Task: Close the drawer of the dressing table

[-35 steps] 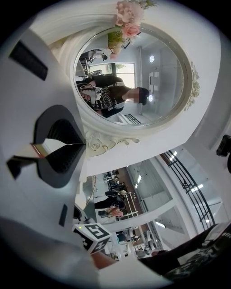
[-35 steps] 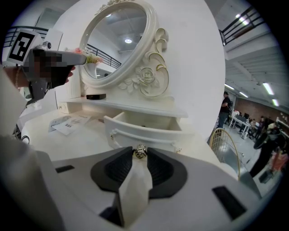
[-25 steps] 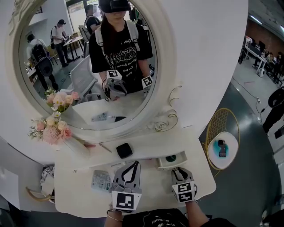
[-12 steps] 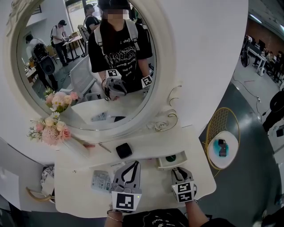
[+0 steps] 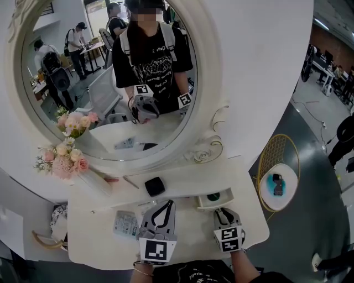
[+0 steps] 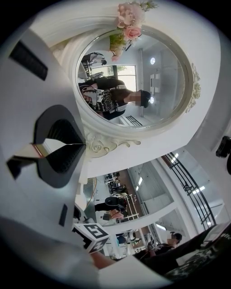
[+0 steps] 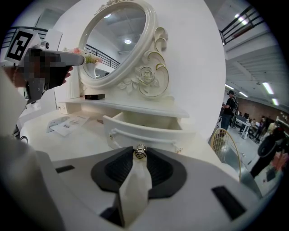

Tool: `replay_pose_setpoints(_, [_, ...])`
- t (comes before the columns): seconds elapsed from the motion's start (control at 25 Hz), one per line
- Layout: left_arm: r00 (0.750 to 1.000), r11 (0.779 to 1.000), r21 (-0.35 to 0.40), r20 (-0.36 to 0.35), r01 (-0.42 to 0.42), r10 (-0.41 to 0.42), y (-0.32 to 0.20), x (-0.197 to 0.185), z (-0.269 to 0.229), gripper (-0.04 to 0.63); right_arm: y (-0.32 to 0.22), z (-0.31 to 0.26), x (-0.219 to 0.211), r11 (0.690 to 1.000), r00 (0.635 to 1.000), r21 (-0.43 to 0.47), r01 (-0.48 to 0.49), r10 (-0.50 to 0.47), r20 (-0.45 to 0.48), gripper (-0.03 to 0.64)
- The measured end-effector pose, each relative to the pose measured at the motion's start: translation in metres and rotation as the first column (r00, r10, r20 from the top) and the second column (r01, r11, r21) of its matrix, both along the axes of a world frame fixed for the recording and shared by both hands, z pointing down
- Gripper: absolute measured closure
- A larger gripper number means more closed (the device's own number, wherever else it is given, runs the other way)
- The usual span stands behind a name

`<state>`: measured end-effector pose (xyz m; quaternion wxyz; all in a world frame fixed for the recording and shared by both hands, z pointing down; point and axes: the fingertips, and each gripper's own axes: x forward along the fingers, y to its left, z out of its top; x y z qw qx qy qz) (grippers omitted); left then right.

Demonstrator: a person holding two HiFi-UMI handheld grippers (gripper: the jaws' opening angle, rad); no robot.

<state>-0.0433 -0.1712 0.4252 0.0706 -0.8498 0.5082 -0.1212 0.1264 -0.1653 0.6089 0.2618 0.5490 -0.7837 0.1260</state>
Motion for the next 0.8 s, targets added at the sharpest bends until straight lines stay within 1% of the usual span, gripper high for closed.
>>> replay_pose_setpoints(0.8, [1.000, 1.000, -0.006, 0.002, 0.010, -0.010, 0.0000, -0.0030, 0.0012, 0.578, -0.0037, -0.0015, -0.0018, 1.000, 1.000, -0.006, 0.001, 0.000, 0.009, 0.514])
